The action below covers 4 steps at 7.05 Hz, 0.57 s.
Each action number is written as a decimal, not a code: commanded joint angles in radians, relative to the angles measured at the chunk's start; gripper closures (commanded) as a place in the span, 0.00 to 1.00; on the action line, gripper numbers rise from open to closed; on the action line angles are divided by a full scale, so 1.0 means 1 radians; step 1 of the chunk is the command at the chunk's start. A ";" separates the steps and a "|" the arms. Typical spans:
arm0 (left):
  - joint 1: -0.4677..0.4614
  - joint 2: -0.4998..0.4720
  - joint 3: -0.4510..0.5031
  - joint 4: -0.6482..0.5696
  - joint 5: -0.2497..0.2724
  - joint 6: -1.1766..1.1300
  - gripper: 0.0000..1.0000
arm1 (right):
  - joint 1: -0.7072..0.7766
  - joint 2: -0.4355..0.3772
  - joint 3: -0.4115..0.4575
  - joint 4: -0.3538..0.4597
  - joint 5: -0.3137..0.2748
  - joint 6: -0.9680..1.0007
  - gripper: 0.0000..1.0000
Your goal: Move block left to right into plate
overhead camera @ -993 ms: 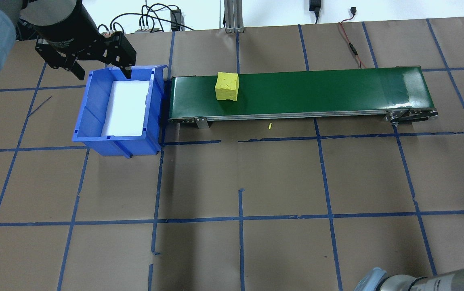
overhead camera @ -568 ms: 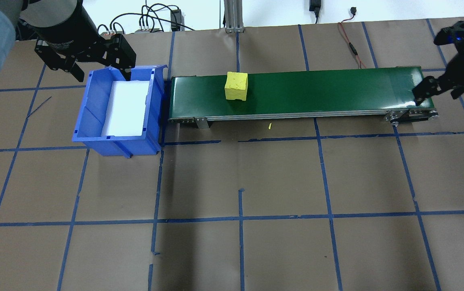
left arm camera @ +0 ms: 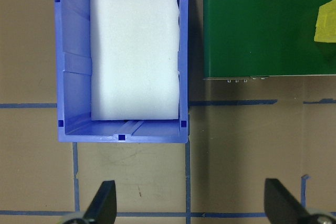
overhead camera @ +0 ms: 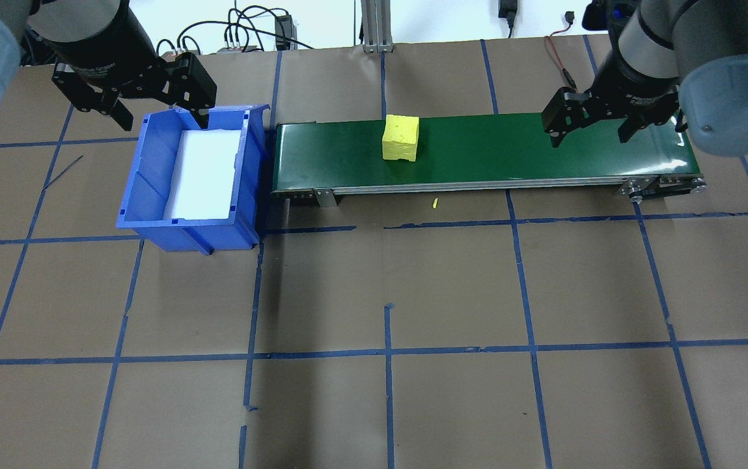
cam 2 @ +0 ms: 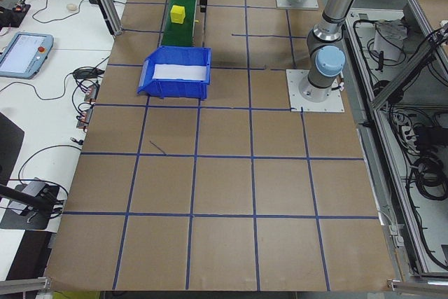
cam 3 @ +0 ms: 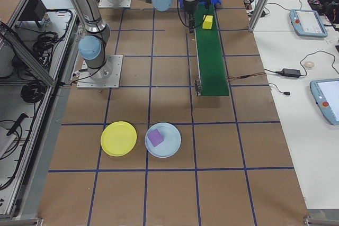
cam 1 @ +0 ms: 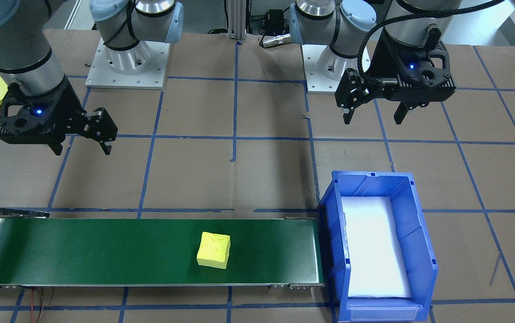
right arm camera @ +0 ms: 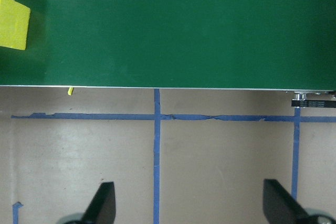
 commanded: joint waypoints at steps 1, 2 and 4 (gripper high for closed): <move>0.000 0.001 0.000 -0.002 0.000 0.000 0.00 | 0.024 -0.003 0.011 0.002 0.007 0.016 0.00; 0.002 -0.002 0.002 -0.002 0.000 -0.002 0.00 | 0.024 -0.003 0.012 0.003 0.009 0.016 0.00; 0.012 -0.002 0.017 -0.049 -0.006 -0.002 0.00 | 0.024 -0.003 0.014 0.003 0.007 0.016 0.00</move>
